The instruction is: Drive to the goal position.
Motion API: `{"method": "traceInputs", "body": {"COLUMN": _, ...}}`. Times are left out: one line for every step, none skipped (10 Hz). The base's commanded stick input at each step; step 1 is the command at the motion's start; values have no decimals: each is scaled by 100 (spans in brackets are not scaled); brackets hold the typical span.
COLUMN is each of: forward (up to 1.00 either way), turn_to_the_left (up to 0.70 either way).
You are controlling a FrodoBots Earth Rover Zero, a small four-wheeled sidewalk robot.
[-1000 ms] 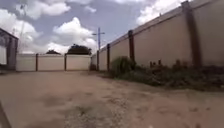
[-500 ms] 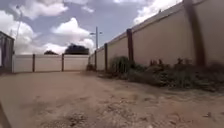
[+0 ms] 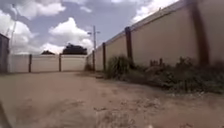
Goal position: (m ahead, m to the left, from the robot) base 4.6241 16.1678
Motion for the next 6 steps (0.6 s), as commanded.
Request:
{"method": "traceInputs", "body": {"forward": 23, "turn_to_the_left": 89}}
{"method": "traceInputs", "body": {"forward": 22, "turn_to_the_left": 87}}
{"method": "traceInputs", "body": {"forward": 22, "turn_to_the_left": 86}}
{"method": "traceInputs", "body": {"forward": 22, "turn_to_the_left": 86}}
{"method": "traceInputs", "body": {"forward": 22, "turn_to_the_left": 86}}
{"method": "traceInputs", "body": {"forward": 22, "turn_to_the_left": 86}}
